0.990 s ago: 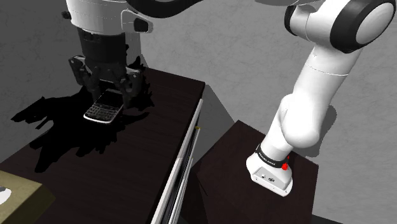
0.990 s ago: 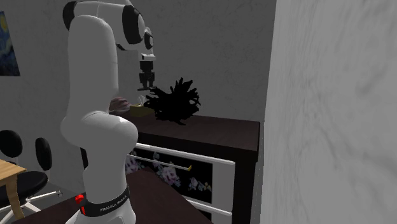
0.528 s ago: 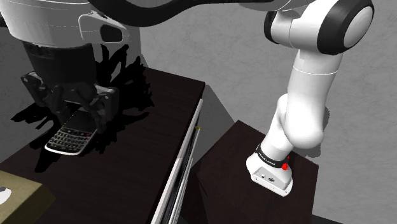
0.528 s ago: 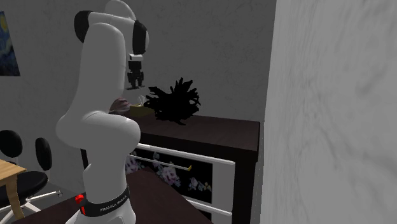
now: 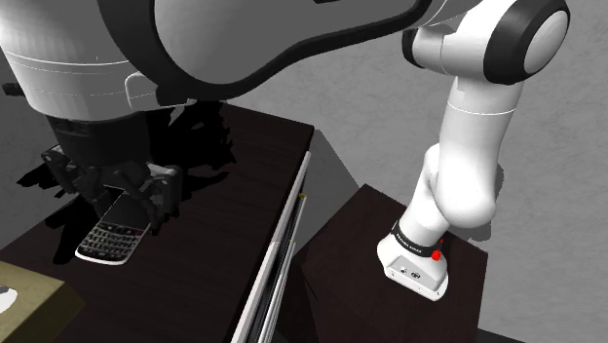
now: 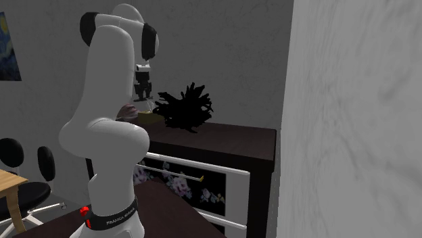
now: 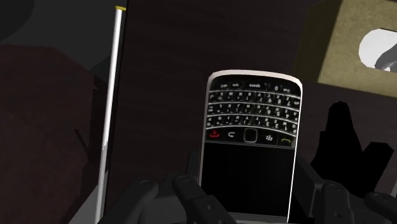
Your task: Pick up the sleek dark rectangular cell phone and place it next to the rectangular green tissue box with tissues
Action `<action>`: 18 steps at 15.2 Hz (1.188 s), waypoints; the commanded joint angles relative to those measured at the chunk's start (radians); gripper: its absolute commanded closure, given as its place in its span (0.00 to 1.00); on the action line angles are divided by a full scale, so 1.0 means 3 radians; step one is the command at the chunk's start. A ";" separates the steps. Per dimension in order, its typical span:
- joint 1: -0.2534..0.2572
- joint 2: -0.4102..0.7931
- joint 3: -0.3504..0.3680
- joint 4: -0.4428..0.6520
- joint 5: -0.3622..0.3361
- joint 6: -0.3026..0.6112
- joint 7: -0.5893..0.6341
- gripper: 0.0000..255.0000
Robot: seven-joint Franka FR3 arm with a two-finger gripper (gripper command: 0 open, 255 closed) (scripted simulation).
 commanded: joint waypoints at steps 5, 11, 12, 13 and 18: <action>-0.0001 0.0038 -0.0011 -0.0219 -0.0032 0.0250 0.0032 1.00; -0.0005 0.0083 -0.0029 -0.0434 -0.0071 0.0501 0.0061 1.00; -0.0004 0.0093 -0.0032 -0.0467 -0.0080 0.0542 0.0066 1.00; -0.0004 0.0104 -0.0036 -0.0499 -0.0089 0.0582 0.0073 1.00; 0.0005 0.0170 -0.0057 -0.0644 -0.0142 0.0780 0.0108 1.00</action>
